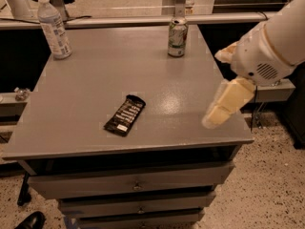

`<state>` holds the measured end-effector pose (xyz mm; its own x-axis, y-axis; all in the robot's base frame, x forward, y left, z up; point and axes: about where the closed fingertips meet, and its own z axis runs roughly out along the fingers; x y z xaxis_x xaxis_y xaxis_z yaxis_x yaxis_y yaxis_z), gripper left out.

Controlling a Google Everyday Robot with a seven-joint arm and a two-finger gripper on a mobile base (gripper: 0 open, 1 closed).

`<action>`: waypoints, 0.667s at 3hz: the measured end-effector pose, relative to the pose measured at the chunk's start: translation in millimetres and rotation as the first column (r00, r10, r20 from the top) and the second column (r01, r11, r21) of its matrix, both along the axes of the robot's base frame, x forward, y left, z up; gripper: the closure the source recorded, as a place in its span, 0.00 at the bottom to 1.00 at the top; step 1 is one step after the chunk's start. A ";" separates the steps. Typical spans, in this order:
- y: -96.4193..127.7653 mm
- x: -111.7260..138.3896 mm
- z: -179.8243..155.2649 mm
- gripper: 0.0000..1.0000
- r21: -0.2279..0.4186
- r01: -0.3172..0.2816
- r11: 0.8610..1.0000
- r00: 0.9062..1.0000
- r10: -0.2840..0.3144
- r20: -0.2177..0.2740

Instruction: Move blue plastic bottle near 7up can

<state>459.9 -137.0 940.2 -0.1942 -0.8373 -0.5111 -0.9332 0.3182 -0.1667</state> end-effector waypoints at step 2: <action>117.0 50.4 -17.4 0.00 0.401 -0.090 0.912 0.994 0.060 0.087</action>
Offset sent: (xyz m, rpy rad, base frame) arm 0.0860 0.1816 -0.0170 0.7138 -0.1379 0.1203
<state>510.3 -20.0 922.8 -0.0898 -0.5668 -0.8189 -0.9474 0.3024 -0.1054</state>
